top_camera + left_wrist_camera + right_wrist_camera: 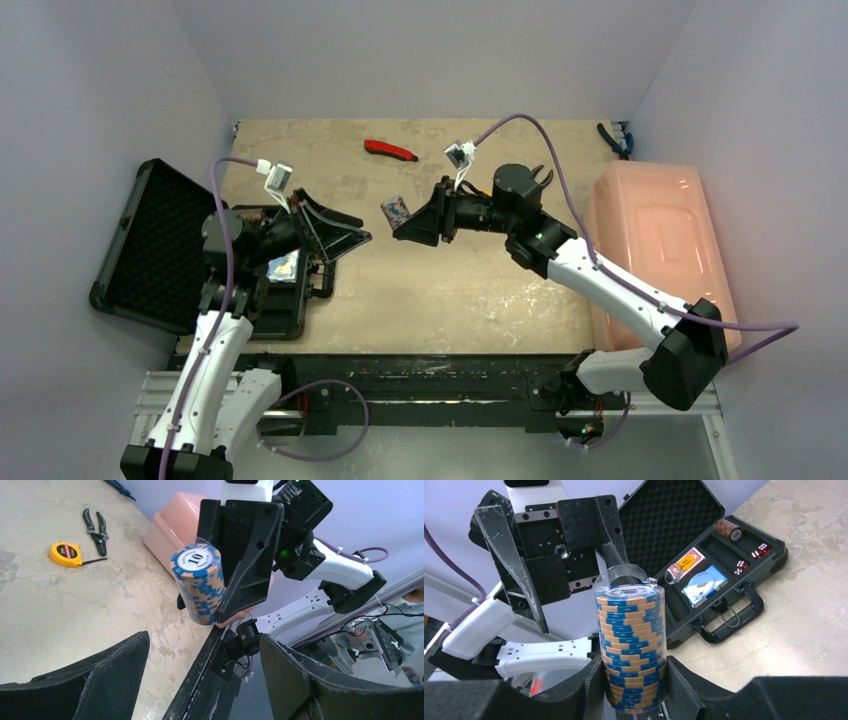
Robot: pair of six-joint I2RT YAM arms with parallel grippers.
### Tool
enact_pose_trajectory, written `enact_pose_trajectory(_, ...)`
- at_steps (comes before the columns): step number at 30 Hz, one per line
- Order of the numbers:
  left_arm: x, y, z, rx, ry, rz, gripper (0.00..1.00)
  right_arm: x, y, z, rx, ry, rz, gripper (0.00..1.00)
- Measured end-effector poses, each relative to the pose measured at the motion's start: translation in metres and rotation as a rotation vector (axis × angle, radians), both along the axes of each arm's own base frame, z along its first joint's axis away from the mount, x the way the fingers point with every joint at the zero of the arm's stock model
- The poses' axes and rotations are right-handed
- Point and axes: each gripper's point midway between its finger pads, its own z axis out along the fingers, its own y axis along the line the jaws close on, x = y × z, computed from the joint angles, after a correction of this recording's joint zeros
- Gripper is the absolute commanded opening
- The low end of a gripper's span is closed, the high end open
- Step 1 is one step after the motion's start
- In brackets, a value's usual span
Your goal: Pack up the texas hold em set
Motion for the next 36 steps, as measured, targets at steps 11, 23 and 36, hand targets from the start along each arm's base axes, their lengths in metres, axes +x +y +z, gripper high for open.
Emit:
enact_pose_trajectory(11, 0.001, -0.011, 0.015, -0.045, -0.078, 0.004, 0.74, -0.006, 0.006, 0.004, 0.062, 0.031, 0.01, 0.0)
enact_pose_trajectory(23, 0.01, -0.023, 0.012, -0.064, -0.069, 0.013, 0.7, -0.015, 0.013, 0.009, 0.082, 0.03, 0.038, 0.0)
enact_pose_trajectory(36, 0.016, -0.035, 0.008, -0.073, -0.051, 0.012, 0.58, -0.021, 0.017, 0.012, 0.092, 0.022, 0.055, 0.0)
